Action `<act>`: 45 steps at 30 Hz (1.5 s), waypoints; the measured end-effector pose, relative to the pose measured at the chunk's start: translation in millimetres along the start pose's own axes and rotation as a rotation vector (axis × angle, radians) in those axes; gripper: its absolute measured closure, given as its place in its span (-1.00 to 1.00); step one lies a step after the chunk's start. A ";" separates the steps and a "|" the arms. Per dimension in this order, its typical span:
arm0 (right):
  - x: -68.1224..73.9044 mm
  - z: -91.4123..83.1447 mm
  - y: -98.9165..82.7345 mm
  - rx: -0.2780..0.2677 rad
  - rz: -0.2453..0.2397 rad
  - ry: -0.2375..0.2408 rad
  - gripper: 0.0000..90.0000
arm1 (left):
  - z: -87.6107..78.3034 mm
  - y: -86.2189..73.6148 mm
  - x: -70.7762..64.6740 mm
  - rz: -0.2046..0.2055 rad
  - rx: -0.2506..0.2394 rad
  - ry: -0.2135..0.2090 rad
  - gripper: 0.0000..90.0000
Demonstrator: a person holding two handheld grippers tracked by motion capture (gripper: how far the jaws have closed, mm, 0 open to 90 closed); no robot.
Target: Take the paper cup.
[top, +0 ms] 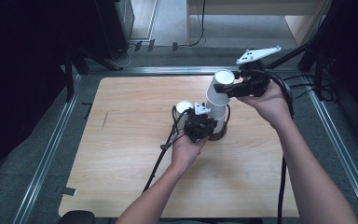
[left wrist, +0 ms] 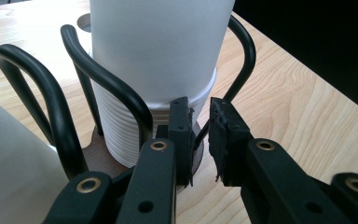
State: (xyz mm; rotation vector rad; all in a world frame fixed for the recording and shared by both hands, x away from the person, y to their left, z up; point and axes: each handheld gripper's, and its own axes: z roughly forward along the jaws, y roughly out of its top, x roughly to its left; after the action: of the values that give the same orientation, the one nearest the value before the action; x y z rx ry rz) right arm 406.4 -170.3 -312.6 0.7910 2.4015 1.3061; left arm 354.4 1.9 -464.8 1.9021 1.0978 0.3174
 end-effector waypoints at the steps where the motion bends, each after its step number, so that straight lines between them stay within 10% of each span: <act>1: 2.5 -5.5 4.4 -0.005 -0.003 0.010 -0.25 | -0.4 -0.2 0.6 0.004 0.004 0.000 0.74; 14: 13.7 -40.8 -4.8 0.017 -0.045 0.060 -0.25 | -13.7 -1.4 7.4 0.010 0.026 -0.069 0.59; 18: 14.0 -46.4 -14.3 0.013 -0.054 0.069 -0.25 | -22.2 -3.4 10.6 0.010 0.038 -0.166 0.52; 25: 22.8 -50.5 -40.6 0.020 -0.068 0.092 -0.25 | -42.8 -9.1 14.1 0.116 0.078 -0.211 0.43; 45: 38.9 -26.2 -88.3 0.027 -0.083 0.179 -0.26 | -88.5 -27.7 44.2 0.235 0.068 -0.323 -0.01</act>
State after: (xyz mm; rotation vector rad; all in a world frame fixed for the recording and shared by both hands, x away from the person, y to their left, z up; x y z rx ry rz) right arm 333.3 -203.6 -372.3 0.5967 2.5647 1.3673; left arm 311.8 93.3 -445.1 2.0600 0.6808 0.0968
